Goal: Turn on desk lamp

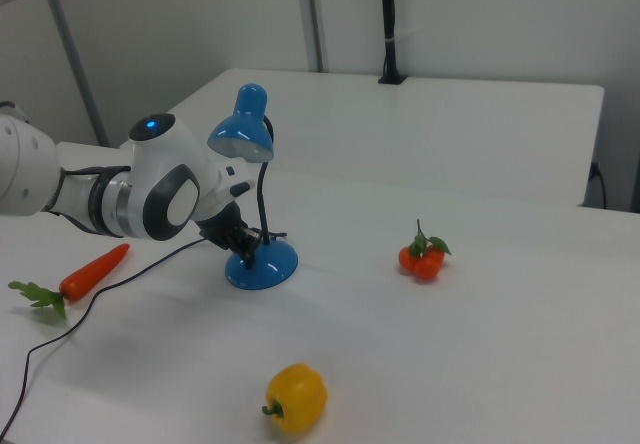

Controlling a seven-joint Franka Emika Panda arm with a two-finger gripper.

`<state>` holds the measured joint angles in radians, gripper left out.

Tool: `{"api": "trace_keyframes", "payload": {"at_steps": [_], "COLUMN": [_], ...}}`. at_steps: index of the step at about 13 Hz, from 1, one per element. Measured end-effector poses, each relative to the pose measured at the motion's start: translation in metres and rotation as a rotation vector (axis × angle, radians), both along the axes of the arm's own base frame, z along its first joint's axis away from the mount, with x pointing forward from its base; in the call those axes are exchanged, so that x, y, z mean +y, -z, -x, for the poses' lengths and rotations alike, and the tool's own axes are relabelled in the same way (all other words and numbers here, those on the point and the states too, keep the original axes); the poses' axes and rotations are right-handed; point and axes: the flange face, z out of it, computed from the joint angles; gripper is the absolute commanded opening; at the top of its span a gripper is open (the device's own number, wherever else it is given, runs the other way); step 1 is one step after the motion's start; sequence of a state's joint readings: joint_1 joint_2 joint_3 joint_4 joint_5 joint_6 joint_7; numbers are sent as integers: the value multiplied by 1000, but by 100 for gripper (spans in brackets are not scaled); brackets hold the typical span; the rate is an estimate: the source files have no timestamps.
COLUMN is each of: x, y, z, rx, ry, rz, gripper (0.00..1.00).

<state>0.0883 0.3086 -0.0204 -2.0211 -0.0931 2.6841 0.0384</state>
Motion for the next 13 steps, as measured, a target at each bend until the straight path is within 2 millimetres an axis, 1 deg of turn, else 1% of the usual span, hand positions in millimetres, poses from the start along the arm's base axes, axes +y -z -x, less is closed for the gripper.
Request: {"api": "trace_keyframes", "payload": {"at_steps": [13], "x": [2], "y": [4], "z": [-3], "rx": [-34], "ry": [-20], "rz": [10], "gripper": [0]}}
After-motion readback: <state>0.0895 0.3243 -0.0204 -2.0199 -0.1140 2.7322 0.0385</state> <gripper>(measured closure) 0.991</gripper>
